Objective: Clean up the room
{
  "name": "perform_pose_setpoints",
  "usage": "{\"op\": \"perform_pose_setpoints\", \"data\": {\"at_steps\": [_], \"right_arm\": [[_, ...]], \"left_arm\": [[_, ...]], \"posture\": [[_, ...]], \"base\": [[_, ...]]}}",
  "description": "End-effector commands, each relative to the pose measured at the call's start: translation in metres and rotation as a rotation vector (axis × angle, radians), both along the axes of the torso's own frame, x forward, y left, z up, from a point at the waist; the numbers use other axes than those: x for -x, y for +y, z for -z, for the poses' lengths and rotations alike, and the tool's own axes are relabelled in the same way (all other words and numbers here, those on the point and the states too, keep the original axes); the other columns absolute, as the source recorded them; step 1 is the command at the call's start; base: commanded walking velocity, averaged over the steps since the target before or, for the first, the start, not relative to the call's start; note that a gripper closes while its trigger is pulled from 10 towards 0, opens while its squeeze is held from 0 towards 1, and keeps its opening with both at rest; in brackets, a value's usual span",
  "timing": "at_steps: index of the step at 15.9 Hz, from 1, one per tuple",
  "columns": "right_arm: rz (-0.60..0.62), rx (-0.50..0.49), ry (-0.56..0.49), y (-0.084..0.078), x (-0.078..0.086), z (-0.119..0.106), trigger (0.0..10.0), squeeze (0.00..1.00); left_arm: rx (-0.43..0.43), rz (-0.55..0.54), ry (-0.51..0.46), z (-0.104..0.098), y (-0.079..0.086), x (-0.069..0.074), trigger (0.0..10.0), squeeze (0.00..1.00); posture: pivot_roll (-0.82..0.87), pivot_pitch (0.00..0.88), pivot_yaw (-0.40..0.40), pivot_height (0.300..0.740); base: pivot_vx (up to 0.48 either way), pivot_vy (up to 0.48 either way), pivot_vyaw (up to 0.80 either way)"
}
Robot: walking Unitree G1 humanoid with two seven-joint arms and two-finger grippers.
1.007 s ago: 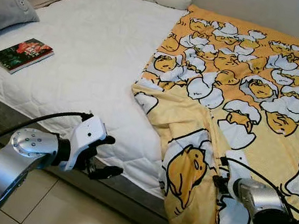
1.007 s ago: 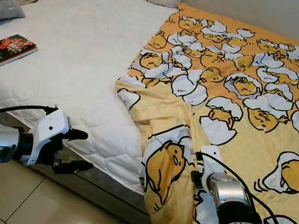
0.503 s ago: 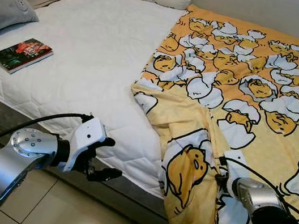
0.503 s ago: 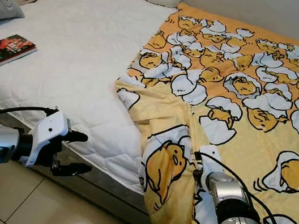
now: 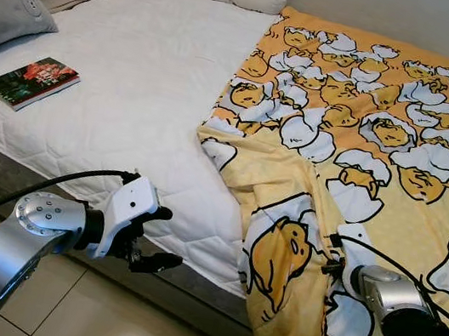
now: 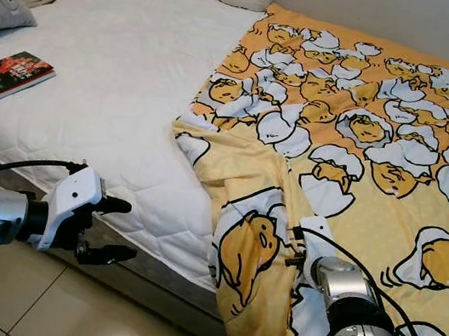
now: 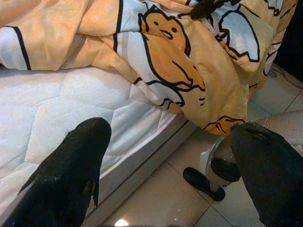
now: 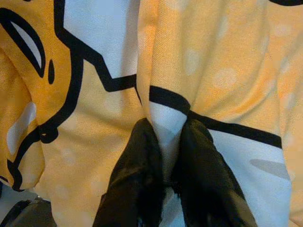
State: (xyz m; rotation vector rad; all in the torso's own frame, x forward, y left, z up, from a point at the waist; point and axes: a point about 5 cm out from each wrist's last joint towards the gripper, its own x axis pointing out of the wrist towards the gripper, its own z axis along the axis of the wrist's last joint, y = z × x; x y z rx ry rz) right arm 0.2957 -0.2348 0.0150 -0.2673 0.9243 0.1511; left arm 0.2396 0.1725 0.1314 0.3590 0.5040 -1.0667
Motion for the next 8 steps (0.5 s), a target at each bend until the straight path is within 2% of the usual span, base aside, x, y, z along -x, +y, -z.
{"op": "perform_pose_setpoints", "data": {"at_steps": [1,8], "right_arm": [[-0.003,-0.006,-0.036,-0.0001,-0.0085,-0.0097,0.0,0.0],[-0.003,-0.006,-0.036,-0.0001,-0.0085,-0.0097,0.0,0.0]], "left_arm": [[-0.009,0.02,-0.015,-0.0035,-0.0009,-0.0001,10.0,0.0],[-0.009,0.02,-0.015,-0.0035,-0.0009,-0.0001,10.0,0.0]], "posture": [[-0.1,0.0,-0.05,0.74],[-0.1,0.0,-0.05,0.74]], "base": [[0.0,0.0,0.0],[0.0,0.0,0.0]]}}
